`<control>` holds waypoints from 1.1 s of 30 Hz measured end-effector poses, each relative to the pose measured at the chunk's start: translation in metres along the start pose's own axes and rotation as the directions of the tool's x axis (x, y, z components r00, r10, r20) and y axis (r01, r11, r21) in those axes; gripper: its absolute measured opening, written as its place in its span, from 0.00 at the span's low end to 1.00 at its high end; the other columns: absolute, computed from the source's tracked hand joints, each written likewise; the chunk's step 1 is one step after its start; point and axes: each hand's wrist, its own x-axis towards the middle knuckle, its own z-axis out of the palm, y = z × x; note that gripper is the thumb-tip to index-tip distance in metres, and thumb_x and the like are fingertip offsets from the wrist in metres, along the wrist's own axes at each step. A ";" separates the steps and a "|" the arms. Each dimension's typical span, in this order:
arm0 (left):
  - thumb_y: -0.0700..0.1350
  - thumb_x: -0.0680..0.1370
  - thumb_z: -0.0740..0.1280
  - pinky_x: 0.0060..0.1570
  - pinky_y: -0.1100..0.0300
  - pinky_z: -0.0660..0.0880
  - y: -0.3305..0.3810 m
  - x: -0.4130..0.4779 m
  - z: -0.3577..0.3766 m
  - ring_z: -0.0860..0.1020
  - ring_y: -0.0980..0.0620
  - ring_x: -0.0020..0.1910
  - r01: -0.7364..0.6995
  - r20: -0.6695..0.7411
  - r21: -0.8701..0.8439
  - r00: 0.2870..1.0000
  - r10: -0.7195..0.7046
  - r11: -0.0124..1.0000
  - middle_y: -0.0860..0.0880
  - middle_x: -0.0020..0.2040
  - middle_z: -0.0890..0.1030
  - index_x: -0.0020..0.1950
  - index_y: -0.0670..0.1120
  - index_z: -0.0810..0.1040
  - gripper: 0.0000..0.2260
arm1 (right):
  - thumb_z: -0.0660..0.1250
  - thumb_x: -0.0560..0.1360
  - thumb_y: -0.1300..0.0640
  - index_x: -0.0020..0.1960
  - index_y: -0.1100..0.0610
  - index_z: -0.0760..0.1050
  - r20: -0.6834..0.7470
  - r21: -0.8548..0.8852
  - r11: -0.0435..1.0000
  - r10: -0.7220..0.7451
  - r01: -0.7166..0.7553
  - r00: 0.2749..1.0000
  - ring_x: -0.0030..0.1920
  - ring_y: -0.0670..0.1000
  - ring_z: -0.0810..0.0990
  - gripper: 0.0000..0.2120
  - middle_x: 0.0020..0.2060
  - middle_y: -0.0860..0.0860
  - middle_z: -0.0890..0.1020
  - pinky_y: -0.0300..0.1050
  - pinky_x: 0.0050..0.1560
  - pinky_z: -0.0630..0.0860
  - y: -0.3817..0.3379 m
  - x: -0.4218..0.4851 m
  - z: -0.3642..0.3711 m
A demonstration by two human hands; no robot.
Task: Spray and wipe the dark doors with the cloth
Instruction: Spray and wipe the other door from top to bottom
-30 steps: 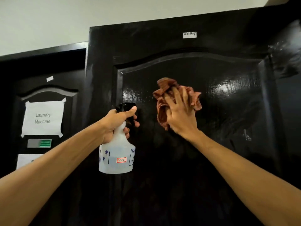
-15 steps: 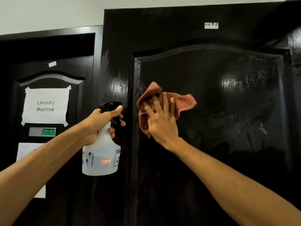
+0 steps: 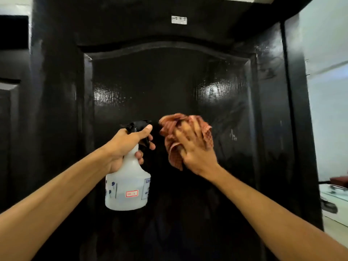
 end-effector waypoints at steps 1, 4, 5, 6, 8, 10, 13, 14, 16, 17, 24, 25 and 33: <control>0.54 0.81 0.69 0.28 0.58 0.71 -0.002 0.003 0.014 0.67 0.52 0.22 0.003 0.018 0.001 1.000 -0.003 1.000 0.40 0.44 0.83 0.51 0.40 0.78 0.16 | 0.59 0.80 0.51 0.78 0.49 0.64 -0.045 0.016 0.985 0.172 -0.171 0.984 0.81 0.64 0.54 0.26 0.79 0.55 0.62 0.66 0.79 0.53 0.027 0.002 -0.009; 0.55 0.81 0.70 0.28 0.57 0.72 -0.006 0.012 0.054 0.68 0.52 0.22 0.015 0.083 0.007 0.996 -0.015 1.000 0.39 0.45 0.83 0.51 0.40 0.78 0.17 | 0.55 0.84 0.49 0.77 0.51 0.65 -0.085 0.038 0.875 0.485 -0.483 0.870 0.80 0.67 0.54 0.23 0.78 0.59 0.63 0.68 0.78 0.50 0.066 -0.006 -0.022; 0.55 0.81 0.70 0.28 0.57 0.72 -0.006 0.015 0.067 0.68 0.52 0.22 0.015 0.103 0.011 0.995 -0.016 1.000 0.39 0.46 0.84 0.52 0.40 0.79 0.17 | 0.56 0.84 0.48 0.76 0.51 0.68 -0.070 0.010 0.903 0.429 -0.429 0.901 0.78 0.70 0.57 0.22 0.76 0.61 0.66 0.69 0.78 0.51 0.063 -0.015 -0.019; 0.55 0.80 0.70 0.28 0.57 0.72 -0.006 0.016 0.078 0.68 0.52 0.22 0.015 0.122 0.014 0.992 -0.016 1.000 0.39 0.46 0.84 0.52 0.40 0.79 0.17 | 0.58 0.83 0.49 0.75 0.52 0.69 -0.021 -0.026 0.952 0.306 -0.306 0.952 0.77 0.72 0.59 0.21 0.73 0.62 0.68 0.70 0.77 0.52 0.057 -0.026 -0.018; 0.55 0.81 0.70 0.28 0.58 0.71 -0.008 0.019 0.105 0.67 0.52 0.22 0.018 0.157 0.014 0.987 -0.020 1.000 0.38 0.46 0.84 0.52 0.40 0.79 0.17 | 0.62 0.81 0.51 0.74 0.51 0.68 0.079 -0.068 0.997 0.040 -0.035 0.996 0.79 0.69 0.57 0.22 0.76 0.60 0.66 0.69 0.78 0.53 0.070 -0.048 -0.024; 0.54 0.81 0.69 0.27 0.57 0.71 -0.011 0.021 0.128 0.67 0.52 0.22 0.015 0.185 0.023 0.982 -0.019 1.000 0.39 0.45 0.84 0.51 0.40 0.79 0.17 | 0.62 0.81 0.54 0.77 0.51 0.66 0.018 -0.024 0.994 0.110 -0.110 0.994 0.82 0.62 0.51 0.25 0.80 0.57 0.59 0.66 0.79 0.55 0.106 -0.052 -0.037; 0.55 0.81 0.70 0.27 0.58 0.71 -0.017 0.027 0.150 0.68 0.52 0.22 0.023 0.209 0.015 0.978 -0.026 1.000 0.39 0.45 0.84 0.52 0.40 0.79 0.17 | 0.56 0.84 0.52 0.81 0.50 0.60 -0.044 0.086 0.851 0.523 -0.518 0.851 0.82 0.60 0.45 0.26 0.82 0.54 0.53 0.60 0.80 0.53 0.128 -0.058 -0.046; 0.55 0.80 0.70 0.27 0.58 0.72 -0.020 0.028 0.154 0.68 0.52 0.22 0.034 0.209 0.003 0.977 -0.034 0.999 0.40 0.45 0.84 0.52 0.40 0.79 0.17 | 0.56 0.84 0.52 0.80 0.52 0.62 -0.051 0.052 0.861 0.509 -0.506 0.859 0.81 0.63 0.49 0.24 0.81 0.57 0.57 0.62 0.80 0.51 0.121 -0.069 -0.042; 0.55 0.80 0.70 0.28 0.58 0.72 -0.025 0.029 0.159 0.68 0.52 0.22 0.045 0.199 -0.002 0.979 -0.044 0.999 0.40 0.46 0.85 0.53 0.39 0.79 0.17 | 0.61 0.82 0.53 0.74 0.54 0.70 0.013 -0.007 0.947 0.322 -0.322 0.946 0.76 0.70 0.60 0.21 0.72 0.62 0.68 0.68 0.79 0.51 0.097 -0.102 -0.032; 0.55 0.80 0.70 0.28 0.58 0.72 -0.029 0.030 0.160 0.68 0.52 0.22 0.046 0.190 0.009 0.981 -0.047 0.999 0.40 0.45 0.85 0.53 0.39 0.79 0.17 | 0.63 0.81 0.53 0.71 0.53 0.71 0.062 -0.024 0.978 0.206 -0.205 0.976 0.75 0.70 0.63 0.20 0.69 0.61 0.70 0.68 0.78 0.52 0.090 -0.118 -0.032; 0.55 0.81 0.69 0.27 0.57 0.72 -0.045 0.021 0.134 0.68 0.52 0.22 0.073 0.120 0.029 0.990 -0.076 0.997 0.40 0.46 0.85 0.52 0.39 0.79 0.18 | 0.61 0.81 0.54 0.77 0.52 0.66 -0.072 0.036 0.835 0.550 -0.549 0.832 0.81 0.66 0.50 0.24 0.78 0.60 0.61 0.67 0.79 0.49 0.087 -0.079 -0.033; 0.55 0.81 0.69 0.28 0.57 0.72 -0.048 0.018 0.126 0.68 0.52 0.22 0.072 0.101 0.034 0.992 -0.075 0.997 0.40 0.45 0.85 0.52 0.39 0.79 0.17 | 0.62 0.80 0.55 0.75 0.52 0.68 -0.063 0.026 0.878 0.478 -0.477 0.876 0.79 0.68 0.54 0.24 0.75 0.61 0.64 0.70 0.78 0.51 0.066 -0.081 -0.025; 0.55 0.80 0.69 0.27 0.57 0.71 -0.061 -0.017 0.049 0.66 0.51 0.23 0.049 -0.021 0.058 0.999 -0.048 0.997 0.40 0.46 0.85 0.53 0.37 0.79 0.19 | 0.64 0.79 0.57 0.77 0.48 0.67 -0.019 0.072 0.897 0.439 -0.436 0.898 0.82 0.61 0.48 0.27 0.81 0.56 0.59 0.64 0.79 0.49 0.017 -0.042 -0.014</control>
